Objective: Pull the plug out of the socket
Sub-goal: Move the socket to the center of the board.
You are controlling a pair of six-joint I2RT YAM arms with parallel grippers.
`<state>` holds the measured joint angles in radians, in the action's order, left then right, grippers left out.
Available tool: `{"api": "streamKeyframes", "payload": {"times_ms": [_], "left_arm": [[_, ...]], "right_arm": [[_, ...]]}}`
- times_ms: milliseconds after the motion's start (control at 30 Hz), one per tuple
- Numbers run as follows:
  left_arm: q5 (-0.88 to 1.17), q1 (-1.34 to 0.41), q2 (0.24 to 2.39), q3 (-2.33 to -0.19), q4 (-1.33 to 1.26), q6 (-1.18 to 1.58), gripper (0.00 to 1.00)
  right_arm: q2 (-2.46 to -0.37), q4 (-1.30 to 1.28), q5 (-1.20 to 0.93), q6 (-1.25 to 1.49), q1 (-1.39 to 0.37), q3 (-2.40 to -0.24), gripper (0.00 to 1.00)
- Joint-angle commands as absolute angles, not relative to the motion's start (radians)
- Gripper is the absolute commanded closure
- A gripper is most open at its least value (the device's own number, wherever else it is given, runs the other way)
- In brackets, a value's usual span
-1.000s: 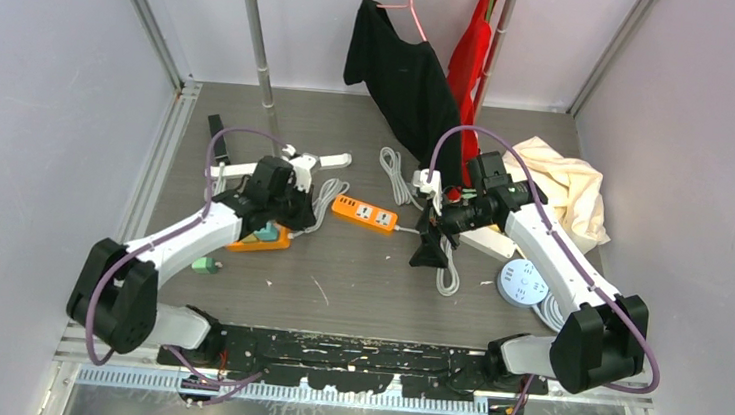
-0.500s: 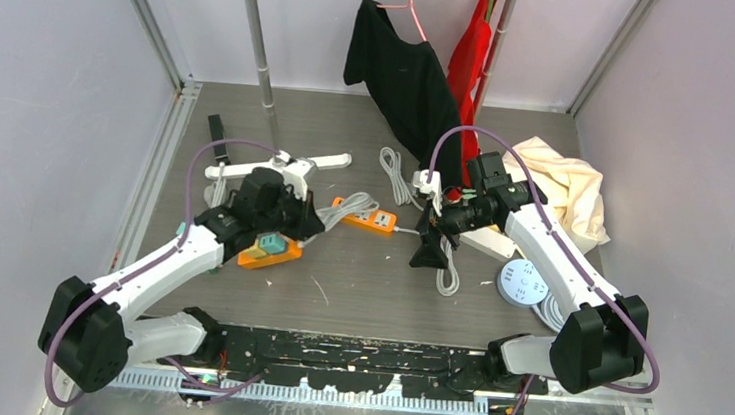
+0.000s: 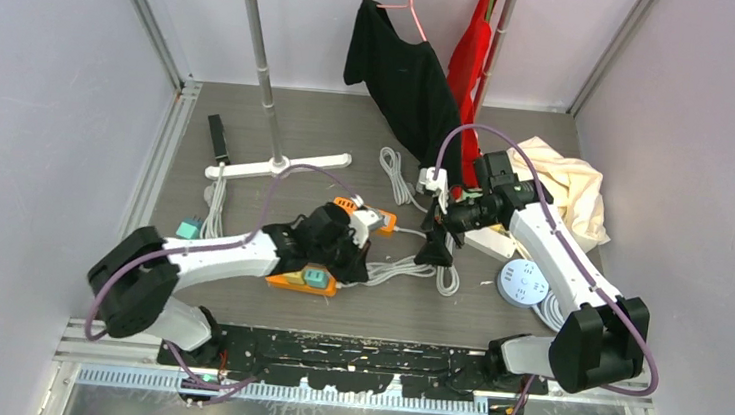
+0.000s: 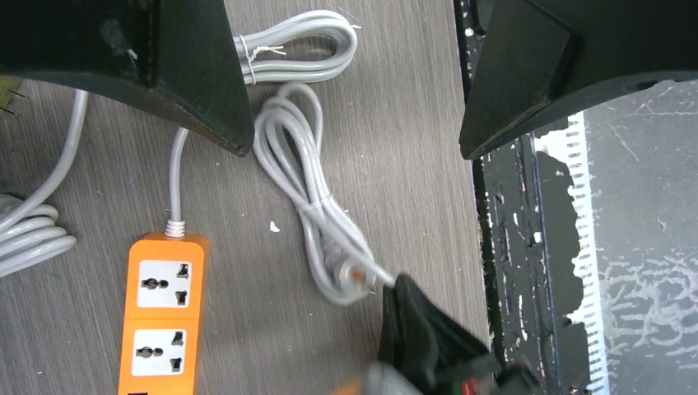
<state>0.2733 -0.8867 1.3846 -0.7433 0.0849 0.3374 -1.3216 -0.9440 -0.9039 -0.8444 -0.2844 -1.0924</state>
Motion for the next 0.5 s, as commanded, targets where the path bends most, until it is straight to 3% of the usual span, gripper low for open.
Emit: {"api": "streamKeyframes", "payload": {"times_ms": [0,233,467], "left_arm": [[0.288,-0.96,1.499,-0.862,-0.071,0.339,1.0],[0.251,-1.014,1.662,-0.959,-0.085,0.343,0.95],[0.217,-1.032,1.687,-0.982,-0.114,0.365,0.54]], "right_arm": [[-1.278,-0.95,-0.939,-0.864,-0.264,-1.139,0.0],[-1.264,-0.952,-0.958,-0.87,-0.243,-1.134,0.0],[-1.25,-0.975,-0.986,-0.904,-0.224,-1.132,0.0]]}}
